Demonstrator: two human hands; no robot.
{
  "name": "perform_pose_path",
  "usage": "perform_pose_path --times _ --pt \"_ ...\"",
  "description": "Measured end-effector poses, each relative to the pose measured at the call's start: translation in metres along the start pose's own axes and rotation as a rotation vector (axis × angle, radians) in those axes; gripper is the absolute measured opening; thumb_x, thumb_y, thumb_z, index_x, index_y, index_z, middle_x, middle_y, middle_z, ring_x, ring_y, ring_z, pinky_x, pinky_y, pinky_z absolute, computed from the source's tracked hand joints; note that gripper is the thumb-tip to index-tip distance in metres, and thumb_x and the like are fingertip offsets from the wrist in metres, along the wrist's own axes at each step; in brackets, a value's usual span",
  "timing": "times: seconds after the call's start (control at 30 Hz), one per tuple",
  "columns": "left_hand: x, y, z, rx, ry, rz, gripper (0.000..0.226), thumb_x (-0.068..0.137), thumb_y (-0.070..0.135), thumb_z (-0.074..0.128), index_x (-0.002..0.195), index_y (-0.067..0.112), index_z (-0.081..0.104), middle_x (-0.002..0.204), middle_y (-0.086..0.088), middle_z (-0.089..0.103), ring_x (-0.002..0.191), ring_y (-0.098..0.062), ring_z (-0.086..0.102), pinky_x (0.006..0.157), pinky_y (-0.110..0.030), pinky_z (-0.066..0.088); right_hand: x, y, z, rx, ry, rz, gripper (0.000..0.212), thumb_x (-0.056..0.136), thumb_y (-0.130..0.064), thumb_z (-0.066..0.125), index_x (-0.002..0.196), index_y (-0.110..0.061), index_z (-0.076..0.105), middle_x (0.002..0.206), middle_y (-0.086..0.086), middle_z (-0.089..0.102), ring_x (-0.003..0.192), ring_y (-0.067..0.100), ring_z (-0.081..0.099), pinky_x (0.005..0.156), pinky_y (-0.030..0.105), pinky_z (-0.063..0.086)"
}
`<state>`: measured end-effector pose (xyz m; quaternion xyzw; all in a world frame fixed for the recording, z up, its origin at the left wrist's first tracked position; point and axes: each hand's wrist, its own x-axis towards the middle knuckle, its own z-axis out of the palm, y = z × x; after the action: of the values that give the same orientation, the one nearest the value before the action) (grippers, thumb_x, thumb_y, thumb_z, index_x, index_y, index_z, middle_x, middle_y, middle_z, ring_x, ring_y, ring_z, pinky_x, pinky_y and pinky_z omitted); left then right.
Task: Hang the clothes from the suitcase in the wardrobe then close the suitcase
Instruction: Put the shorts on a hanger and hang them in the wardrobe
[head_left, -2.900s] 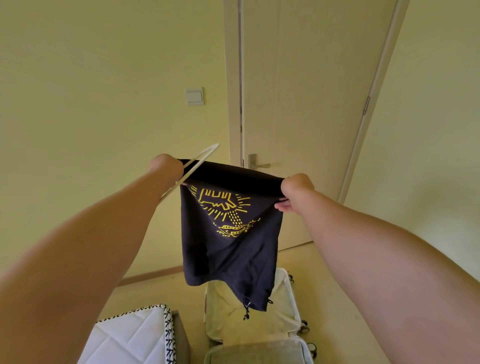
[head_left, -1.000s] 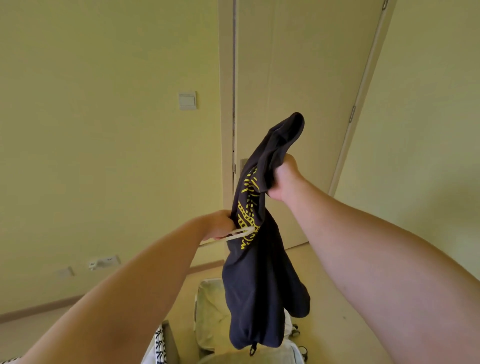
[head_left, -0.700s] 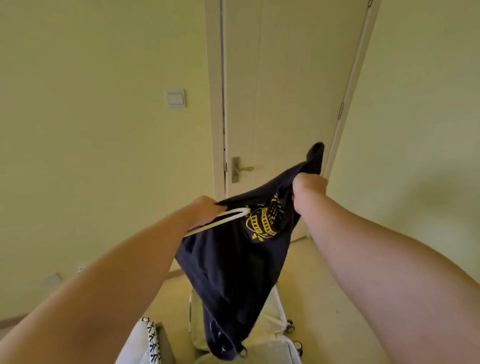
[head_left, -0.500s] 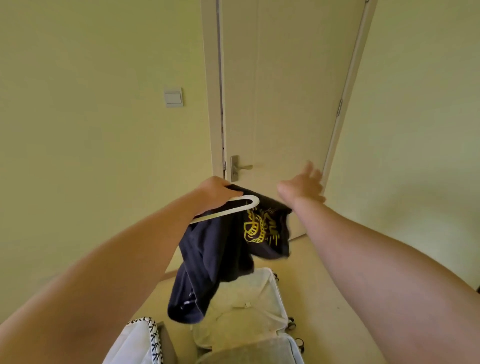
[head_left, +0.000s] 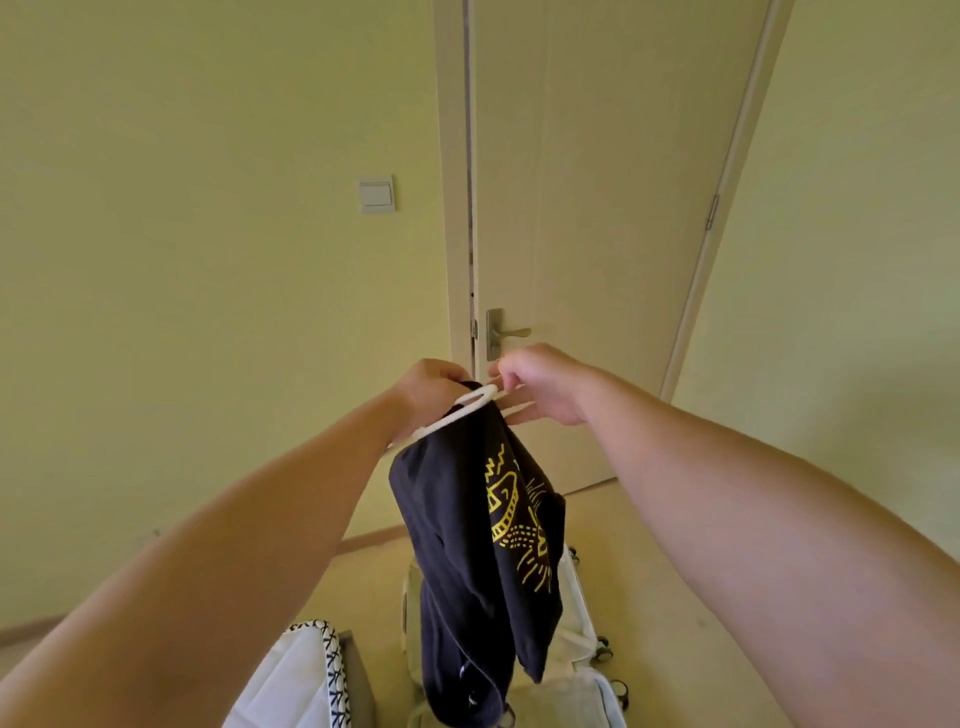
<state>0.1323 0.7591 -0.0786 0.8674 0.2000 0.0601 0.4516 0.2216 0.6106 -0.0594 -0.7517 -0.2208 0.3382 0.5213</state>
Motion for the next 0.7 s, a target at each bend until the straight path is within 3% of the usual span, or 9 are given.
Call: perform_pose_path --times 0.07,0.17,0.2,0.33,0.43,0.5,0.57,0.63,0.7 --pt "-0.002 0.002 0.001 -0.105 -0.028 -0.002 0.016 0.088 0.009 0.070 0.074 0.015 0.065 0.057 -0.001 0.048 0.044 -0.014 0.041 0.040 -0.020 0.031 0.000 0.005 0.008 -0.238 -0.055 0.042 0.054 0.068 0.002 0.055 0.120 -0.012 0.064 0.108 0.007 0.063 0.102 0.025 0.060 0.094 0.046 0.053" --pt "-0.001 0.006 -0.004 -0.265 -0.045 -0.046 0.009 0.093 0.009 0.066 0.084 0.011 0.064 0.064 -0.007 0.045 0.039 -0.015 0.040 0.036 -0.021 0.031 0.000 0.012 0.021 -0.468 0.046 0.081 0.037 0.065 -0.006 0.064 0.101 -0.008 0.066 0.104 0.011 0.065 0.098 0.030 0.060 0.080 0.035 0.051" --pt "-0.001 0.007 -0.007 -0.275 -0.062 -0.062 0.008 0.095 0.009 0.063 0.087 0.009 0.064 0.060 -0.006 0.046 0.037 -0.014 0.038 0.035 -0.021 0.030 -0.001 0.013 0.023 -0.453 0.081 0.098 0.034 0.065 -0.006 0.064 0.098 -0.006 0.064 0.104 0.012 0.063 0.098 0.031 0.059 0.078 0.033 0.049" --pt "-0.007 -0.007 -0.010 -0.302 -0.061 -0.117 0.038 0.108 0.005 0.032 0.078 0.019 0.051 0.063 0.004 0.054 0.032 0.003 0.048 0.035 -0.010 0.038 -0.001 0.005 0.014 -0.204 0.211 0.105 0.031 0.067 0.002 0.061 0.097 -0.003 0.057 0.109 0.016 0.055 0.106 0.037 0.054 0.090 0.038 0.047" --pt "-0.007 -0.033 -0.008 -0.266 -0.073 -0.132 0.032 0.096 0.002 0.049 0.065 0.010 0.052 0.069 -0.011 0.048 0.032 -0.010 0.041 0.032 -0.018 0.031 -0.002 -0.002 0.001 0.066 0.272 0.026 0.028 0.048 0.003 0.057 0.073 -0.008 0.058 0.098 0.013 0.055 0.092 0.033 0.055 0.089 0.040 0.049" --pt "-0.007 -0.039 -0.002 -0.252 0.024 -0.150 0.026 0.079 0.000 0.057 0.057 0.013 0.061 0.065 -0.009 0.048 0.039 -0.016 0.035 0.039 -0.019 0.027 -0.003 -0.007 -0.006 0.157 0.253 0.004 0.031 0.034 0.000 0.055 0.064 -0.010 0.059 0.092 0.012 0.056 0.086 0.032 0.054 0.085 0.042 0.051" --pt "-0.003 -0.038 0.006 -0.288 0.164 -0.181 0.027 0.083 0.000 0.053 0.067 0.017 0.067 0.060 -0.002 0.053 0.049 -0.020 0.041 0.048 -0.024 0.031 -0.007 -0.008 -0.012 0.190 0.241 0.000 0.041 0.034 0.001 0.055 0.074 -0.007 0.062 0.091 0.014 0.059 0.083 0.034 0.058 0.083 0.042 0.053" --pt "0.000 -0.043 0.011 -0.311 0.249 -0.225 0.020 0.087 0.005 0.049 0.079 0.014 0.065 0.074 -0.005 0.057 0.060 -0.023 0.044 0.054 -0.026 0.034 -0.009 -0.008 -0.016 0.216 0.280 -0.004 0.041 0.043 0.005 0.055 0.083 -0.003 0.063 0.095 0.016 0.063 0.086 0.036 0.061 0.089 0.044 0.054" --pt "0.002 -0.051 0.015 -0.370 0.190 -0.299 0.011 0.087 0.010 0.049 0.085 0.010 0.060 0.086 -0.011 0.055 0.057 -0.021 0.037 0.052 -0.026 0.031 -0.011 -0.007 -0.022 0.265 0.352 0.007 0.035 0.055 0.006 0.056 0.088 -0.002 0.063 0.100 0.018 0.065 0.092 0.040 0.063 0.094 0.049 0.054"
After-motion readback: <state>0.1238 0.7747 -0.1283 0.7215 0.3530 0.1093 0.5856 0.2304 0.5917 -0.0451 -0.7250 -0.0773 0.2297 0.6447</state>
